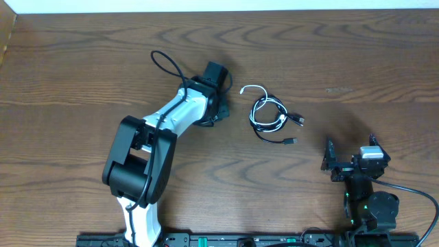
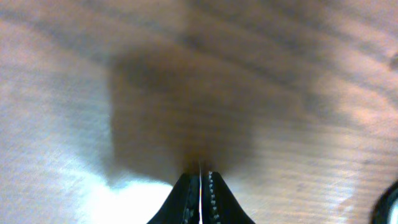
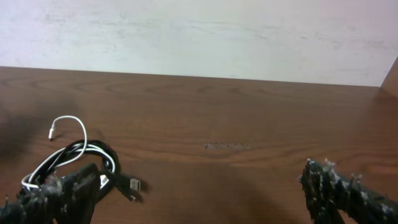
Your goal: Untangle cables
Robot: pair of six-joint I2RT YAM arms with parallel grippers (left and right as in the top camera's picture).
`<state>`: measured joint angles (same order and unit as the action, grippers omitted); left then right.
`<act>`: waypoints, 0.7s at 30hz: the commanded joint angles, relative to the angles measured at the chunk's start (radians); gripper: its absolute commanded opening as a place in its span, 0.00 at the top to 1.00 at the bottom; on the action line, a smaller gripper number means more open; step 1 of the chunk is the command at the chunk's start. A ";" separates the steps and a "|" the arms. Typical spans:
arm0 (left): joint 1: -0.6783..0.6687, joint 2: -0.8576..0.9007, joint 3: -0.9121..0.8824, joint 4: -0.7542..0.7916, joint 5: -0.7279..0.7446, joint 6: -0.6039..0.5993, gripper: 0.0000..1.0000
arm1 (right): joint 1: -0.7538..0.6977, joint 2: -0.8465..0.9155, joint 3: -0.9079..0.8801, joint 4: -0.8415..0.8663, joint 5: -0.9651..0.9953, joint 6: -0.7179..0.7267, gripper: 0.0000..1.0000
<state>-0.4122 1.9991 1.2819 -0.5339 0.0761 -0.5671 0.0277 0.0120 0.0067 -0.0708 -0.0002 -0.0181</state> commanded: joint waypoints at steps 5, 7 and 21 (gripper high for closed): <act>0.108 0.006 0.026 -0.143 0.078 0.024 0.84 | 0.006 -0.003 -0.001 -0.005 0.001 0.006 0.01; 0.143 -0.004 0.032 -0.162 0.120 0.024 0.73 | 0.006 -0.003 -0.001 -0.005 0.001 0.006 0.01; 0.264 -0.026 0.032 -0.015 0.260 0.024 0.42 | 0.006 -0.003 -0.001 -0.005 0.001 0.006 0.01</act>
<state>-0.1421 1.9949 1.3033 -0.5705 0.3130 -0.5480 0.0277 0.0120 0.0067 -0.0708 -0.0002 -0.0181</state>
